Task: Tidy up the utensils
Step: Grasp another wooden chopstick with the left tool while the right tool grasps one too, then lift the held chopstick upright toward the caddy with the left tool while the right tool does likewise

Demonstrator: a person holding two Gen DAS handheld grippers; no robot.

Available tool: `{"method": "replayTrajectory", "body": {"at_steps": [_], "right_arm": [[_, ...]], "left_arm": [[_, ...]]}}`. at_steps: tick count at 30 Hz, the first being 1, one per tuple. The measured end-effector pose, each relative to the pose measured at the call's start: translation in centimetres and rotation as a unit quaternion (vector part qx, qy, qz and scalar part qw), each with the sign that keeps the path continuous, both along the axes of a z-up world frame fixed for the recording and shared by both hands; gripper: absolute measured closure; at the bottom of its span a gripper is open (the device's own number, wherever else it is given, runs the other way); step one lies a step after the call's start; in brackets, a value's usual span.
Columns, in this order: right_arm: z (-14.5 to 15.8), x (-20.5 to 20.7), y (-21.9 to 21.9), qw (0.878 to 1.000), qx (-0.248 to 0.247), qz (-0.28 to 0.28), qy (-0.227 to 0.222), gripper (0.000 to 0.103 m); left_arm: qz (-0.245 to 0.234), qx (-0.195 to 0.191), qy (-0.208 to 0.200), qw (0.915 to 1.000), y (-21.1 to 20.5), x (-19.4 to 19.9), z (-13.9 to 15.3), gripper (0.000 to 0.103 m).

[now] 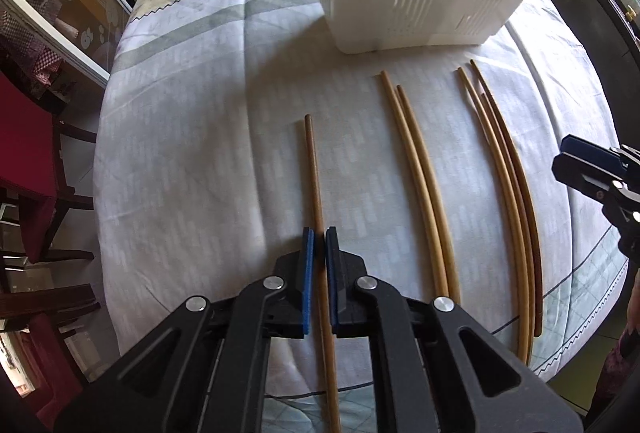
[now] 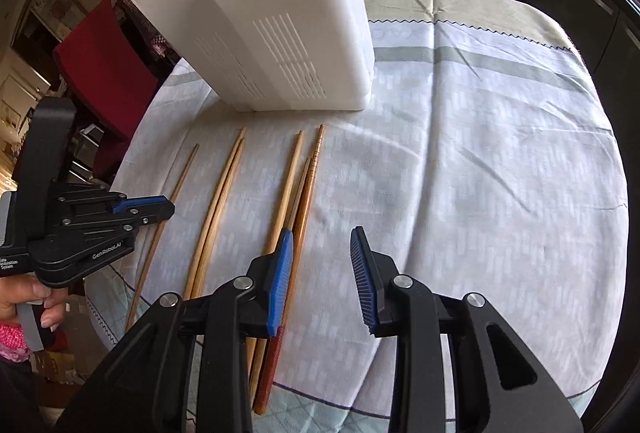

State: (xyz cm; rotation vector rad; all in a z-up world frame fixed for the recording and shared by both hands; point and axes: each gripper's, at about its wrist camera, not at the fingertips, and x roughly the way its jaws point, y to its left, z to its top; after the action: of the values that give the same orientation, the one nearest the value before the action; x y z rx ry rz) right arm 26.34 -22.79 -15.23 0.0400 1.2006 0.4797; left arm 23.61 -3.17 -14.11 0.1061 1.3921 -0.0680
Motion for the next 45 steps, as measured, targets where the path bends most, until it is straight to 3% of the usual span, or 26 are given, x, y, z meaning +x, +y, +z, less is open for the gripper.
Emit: {"method": "replayTrajectory", "body": {"at_steps": [9,20,24,27,30,38,45], "right_arm": [[-1.6,0.9,3.0,0.998,-0.069,0.007,-0.003,0.073],[-1.8,0.8,3.7,0.994,-0.111,0.01,-0.01,0.073],[-1.9,1.3,5.2,0.991,-0.131,0.017,-0.02,0.08],[-1.9,1.6,6.0,0.991,-0.13,0.028,-0.015,0.093],[-1.9,2.0,6.4,0.992,-0.122,0.026,-0.007,0.096],[-0.3,2.3,4.0,0.996,-0.087,0.015,-0.015,0.096],[3.3,1.2,1.7,0.997,-0.051,0.009,-0.048,0.096]], "left_arm": [[0.001,-0.012,-0.008,0.9999,1.1,0.3,0.1,0.097],[0.004,-0.02,-0.009,0.9997,1.6,0.2,0.0,0.097],[0.007,-0.016,-0.011,0.9998,1.1,0.4,0.1,0.097],[0.006,-0.012,-0.012,0.9998,0.9,0.9,0.0,0.097],[0.005,-0.012,-0.012,0.9998,0.7,1.1,0.0,0.097],[0.012,-0.029,-0.023,0.9992,1.6,1.0,0.8,0.097],[0.007,-0.037,-0.06,0.9975,2.0,0.3,4.1,0.097]]}}
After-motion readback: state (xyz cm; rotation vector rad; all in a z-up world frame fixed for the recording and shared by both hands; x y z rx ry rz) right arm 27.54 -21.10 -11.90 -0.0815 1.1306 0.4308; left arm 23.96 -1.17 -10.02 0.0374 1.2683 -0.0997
